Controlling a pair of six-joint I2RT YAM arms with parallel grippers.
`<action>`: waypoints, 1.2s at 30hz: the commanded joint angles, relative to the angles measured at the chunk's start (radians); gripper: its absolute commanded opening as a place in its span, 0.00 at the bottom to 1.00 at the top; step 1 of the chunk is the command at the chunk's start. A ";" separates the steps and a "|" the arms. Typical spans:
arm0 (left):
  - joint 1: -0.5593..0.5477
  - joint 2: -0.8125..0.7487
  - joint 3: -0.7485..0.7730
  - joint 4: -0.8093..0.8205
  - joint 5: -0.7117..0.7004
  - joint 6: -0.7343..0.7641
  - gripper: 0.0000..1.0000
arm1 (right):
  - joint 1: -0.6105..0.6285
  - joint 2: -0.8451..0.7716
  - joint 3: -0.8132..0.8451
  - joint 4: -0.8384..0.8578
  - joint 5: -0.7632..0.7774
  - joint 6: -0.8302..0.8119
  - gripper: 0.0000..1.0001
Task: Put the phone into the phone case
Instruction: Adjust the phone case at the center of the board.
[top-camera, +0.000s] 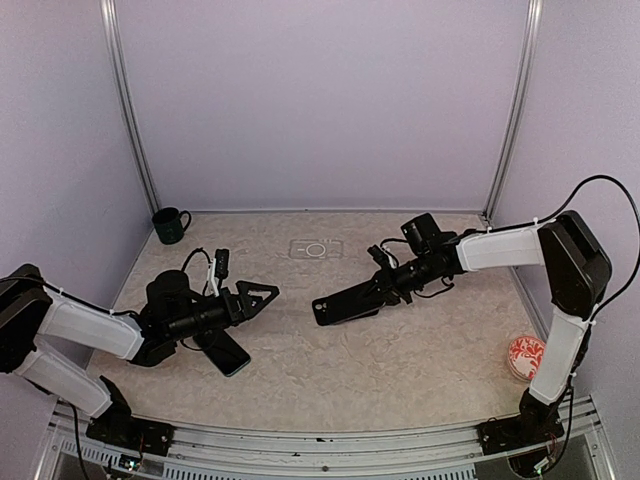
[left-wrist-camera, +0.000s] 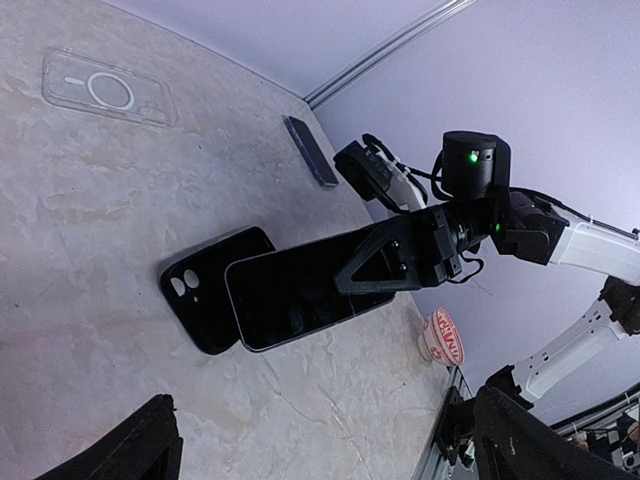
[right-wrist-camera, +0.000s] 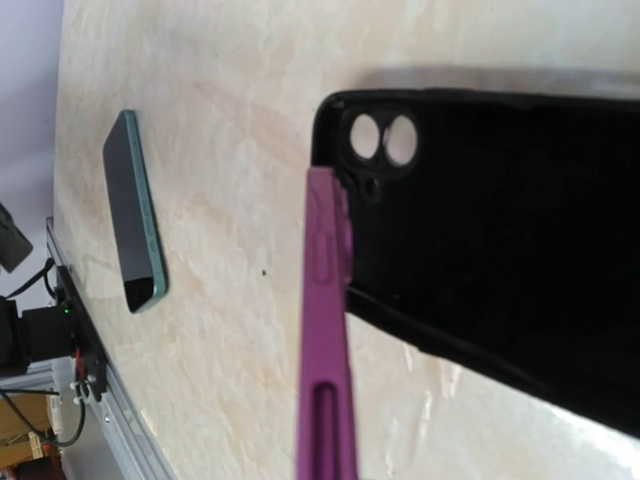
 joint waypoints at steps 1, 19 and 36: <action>0.006 -0.011 0.018 0.008 -0.007 0.017 0.99 | 0.008 -0.014 0.034 0.022 -0.026 -0.011 0.00; 0.006 -0.019 0.025 -0.015 -0.025 0.032 0.99 | 0.003 -0.006 0.046 0.008 -0.029 -0.025 0.00; 0.005 0.008 0.030 -0.014 -0.054 0.049 0.99 | -0.007 -0.016 0.028 0.009 -0.054 -0.036 0.00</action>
